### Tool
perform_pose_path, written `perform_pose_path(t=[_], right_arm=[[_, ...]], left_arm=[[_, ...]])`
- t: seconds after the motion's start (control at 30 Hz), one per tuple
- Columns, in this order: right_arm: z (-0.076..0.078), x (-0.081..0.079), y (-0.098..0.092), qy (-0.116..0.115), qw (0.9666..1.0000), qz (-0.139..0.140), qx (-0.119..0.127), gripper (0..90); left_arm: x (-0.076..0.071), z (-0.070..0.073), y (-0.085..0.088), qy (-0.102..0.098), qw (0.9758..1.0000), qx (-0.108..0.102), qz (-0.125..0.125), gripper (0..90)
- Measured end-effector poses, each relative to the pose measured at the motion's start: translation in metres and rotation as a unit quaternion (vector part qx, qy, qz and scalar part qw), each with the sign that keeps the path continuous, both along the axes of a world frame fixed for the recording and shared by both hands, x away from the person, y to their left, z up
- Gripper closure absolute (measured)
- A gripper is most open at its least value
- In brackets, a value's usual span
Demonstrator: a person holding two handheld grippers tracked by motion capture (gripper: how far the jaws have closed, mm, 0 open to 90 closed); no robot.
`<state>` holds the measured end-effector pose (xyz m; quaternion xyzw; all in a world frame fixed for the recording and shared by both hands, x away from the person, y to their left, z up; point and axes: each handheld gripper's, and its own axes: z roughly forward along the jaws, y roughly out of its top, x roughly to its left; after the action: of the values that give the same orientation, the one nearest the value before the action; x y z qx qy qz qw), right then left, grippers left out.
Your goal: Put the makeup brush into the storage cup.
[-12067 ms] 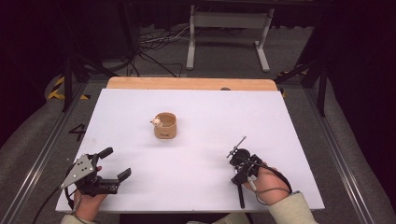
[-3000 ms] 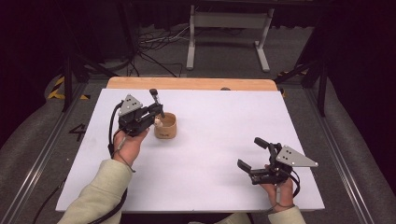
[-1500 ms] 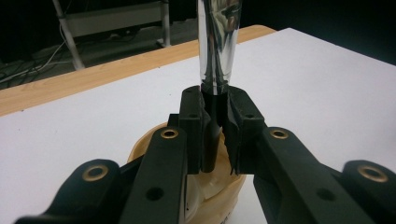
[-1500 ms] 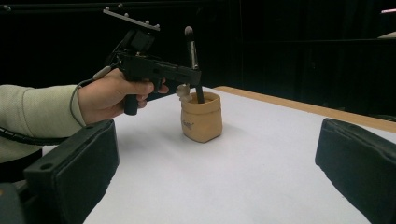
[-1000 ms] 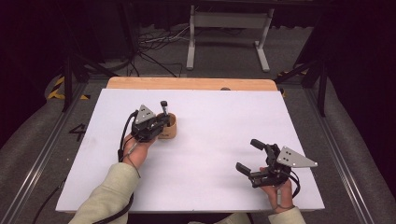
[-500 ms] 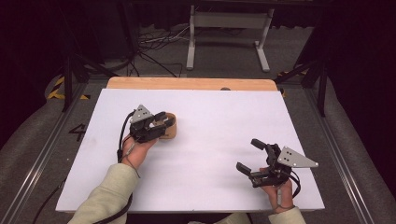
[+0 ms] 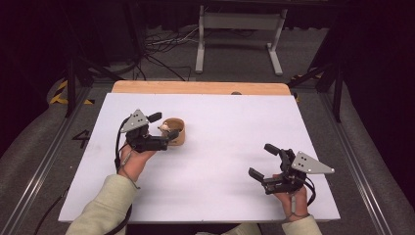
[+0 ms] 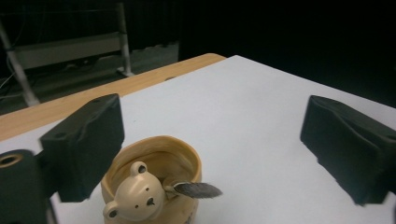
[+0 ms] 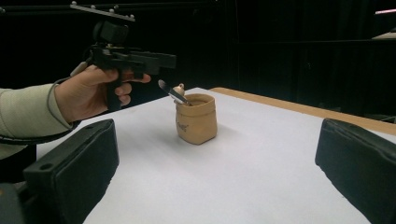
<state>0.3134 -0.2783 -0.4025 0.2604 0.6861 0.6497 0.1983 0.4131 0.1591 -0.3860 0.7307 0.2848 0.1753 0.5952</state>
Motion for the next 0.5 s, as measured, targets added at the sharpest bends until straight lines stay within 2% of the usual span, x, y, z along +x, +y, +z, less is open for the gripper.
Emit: perform_pose_path(t=[0.1, 0.5], right_arm=[[0.001, 0.002, -0.002, -0.001, 1.0, -0.002, -0.003, 0.0], [0.007, 0.008, -0.015, -0.018, 0.9994, -0.019, -0.023, 0.0]], left_arm=[[-0.007, 0.004, 0.009, -0.002, 0.9999, -0.016, -0.003, 2.7], [-0.031, 0.014, 0.036, -0.012, 0.9988, -0.046, -0.009, 0.4]])
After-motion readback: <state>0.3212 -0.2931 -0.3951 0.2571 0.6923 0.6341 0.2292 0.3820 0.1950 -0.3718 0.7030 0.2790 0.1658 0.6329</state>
